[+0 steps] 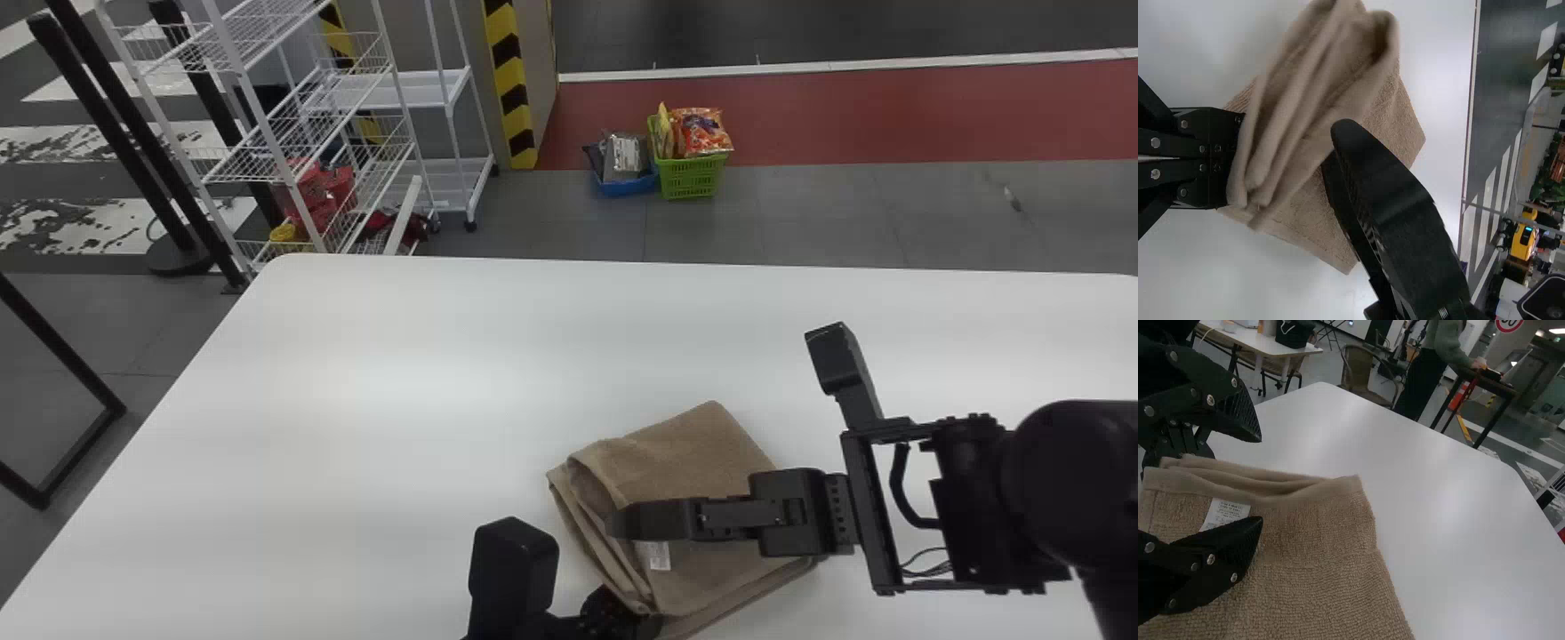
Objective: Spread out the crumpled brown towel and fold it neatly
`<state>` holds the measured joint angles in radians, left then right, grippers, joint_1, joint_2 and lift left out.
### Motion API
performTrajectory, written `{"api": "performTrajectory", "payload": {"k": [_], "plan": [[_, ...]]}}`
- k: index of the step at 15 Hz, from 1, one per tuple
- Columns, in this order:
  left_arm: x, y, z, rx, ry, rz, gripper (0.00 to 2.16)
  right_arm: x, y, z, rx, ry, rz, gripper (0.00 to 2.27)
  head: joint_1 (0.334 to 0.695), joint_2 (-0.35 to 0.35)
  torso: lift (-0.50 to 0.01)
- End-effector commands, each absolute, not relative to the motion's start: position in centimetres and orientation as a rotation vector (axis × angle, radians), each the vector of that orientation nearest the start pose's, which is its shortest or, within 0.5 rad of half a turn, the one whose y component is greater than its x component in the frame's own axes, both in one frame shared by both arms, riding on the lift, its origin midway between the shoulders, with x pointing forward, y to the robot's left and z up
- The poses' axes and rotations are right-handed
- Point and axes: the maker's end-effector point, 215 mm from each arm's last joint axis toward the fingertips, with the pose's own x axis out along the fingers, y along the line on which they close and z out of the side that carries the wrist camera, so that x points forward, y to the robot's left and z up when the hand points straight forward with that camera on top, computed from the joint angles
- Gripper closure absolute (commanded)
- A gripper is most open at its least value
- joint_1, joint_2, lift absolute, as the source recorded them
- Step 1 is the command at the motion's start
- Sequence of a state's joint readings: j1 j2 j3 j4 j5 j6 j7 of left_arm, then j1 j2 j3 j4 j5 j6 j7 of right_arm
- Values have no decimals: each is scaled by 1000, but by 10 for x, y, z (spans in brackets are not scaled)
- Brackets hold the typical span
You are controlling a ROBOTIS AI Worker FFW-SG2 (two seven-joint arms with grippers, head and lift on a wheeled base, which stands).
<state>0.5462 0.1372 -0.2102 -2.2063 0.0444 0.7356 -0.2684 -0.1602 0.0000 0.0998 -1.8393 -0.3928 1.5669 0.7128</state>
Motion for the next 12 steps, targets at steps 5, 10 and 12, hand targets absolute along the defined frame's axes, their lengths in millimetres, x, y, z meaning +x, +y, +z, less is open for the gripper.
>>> {"api": "performTrajectory", "payload": {"k": [5, 10, 12], "plan": [[338, 82, -460, -42, 639, -501, 2057, 378, -5, -362, 665, 942, 1021, 120, 695, 147, -126], [344, 83, -427, -56, 585, -500, 1872, 343, -14, -360, 719, 923, 1038, 566, 695, 122, -126], [346, 87, -425, -54, 583, -492, 1335, 331, -21, -353, 723, 898, 1040, 1345, 695, 119, -126]]}}
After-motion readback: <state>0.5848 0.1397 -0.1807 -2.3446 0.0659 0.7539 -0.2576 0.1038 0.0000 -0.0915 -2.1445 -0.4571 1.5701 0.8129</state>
